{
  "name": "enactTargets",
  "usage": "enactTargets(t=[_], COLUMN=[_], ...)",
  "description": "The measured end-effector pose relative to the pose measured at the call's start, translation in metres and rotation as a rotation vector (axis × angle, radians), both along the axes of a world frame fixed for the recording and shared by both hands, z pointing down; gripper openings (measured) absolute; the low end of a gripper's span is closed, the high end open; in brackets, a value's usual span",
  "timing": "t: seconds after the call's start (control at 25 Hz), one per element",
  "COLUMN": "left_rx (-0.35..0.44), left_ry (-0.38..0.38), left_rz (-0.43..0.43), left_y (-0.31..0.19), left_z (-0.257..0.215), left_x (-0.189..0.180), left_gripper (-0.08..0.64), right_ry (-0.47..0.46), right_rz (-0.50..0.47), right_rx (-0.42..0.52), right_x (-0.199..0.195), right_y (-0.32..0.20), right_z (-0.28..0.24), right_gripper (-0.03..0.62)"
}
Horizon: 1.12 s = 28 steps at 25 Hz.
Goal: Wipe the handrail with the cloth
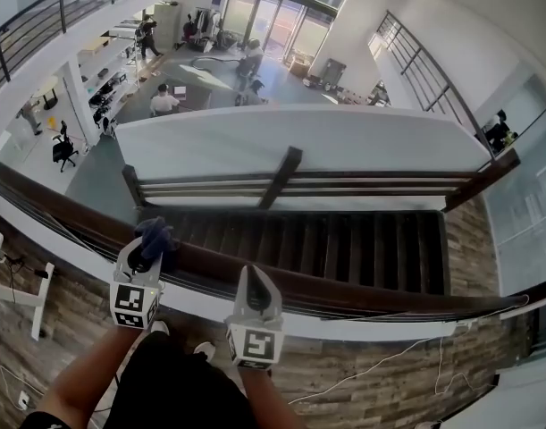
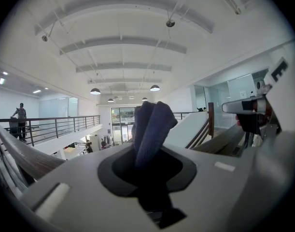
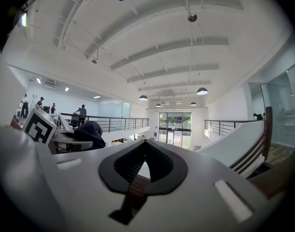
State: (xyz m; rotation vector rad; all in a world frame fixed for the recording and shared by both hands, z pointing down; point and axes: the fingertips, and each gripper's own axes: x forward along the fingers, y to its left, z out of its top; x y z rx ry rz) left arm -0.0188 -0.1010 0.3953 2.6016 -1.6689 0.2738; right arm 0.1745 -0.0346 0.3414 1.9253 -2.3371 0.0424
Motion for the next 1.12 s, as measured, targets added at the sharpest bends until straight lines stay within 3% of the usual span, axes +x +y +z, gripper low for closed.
enactTargets(t=[0.4, 0.56, 0.96, 1.12], left_rx=[-0.016, -0.044, -0.036, -0.029], left_ry=[0.000, 0.035, 0.051, 0.039], left_rz=[0.033, 0.041, 0.090, 0.064], left_y=[0.009, 0.008, 0.015, 0.016], left_z=[-0.003, 0.001, -0.002, 0.003], left_x=[0.015, 0.017, 0.036, 0.029], left_gripper=[0.069, 0.069, 0.069, 0.069], right_ry=[0.021, 0.041, 0.067, 0.057], right_rz=[0.040, 0.054, 0.049, 0.006], right_rx=[-0.022, -0.028, -0.066, -0.064], right_x=[-0.006, -0.008, -0.001, 0.002], right_y=[0.002, 0.000, 0.007, 0.008], right_z=[-0.006, -0.008, 0.002, 0.007], right_gripper=[0.002, 0.002, 0.002, 0.002])
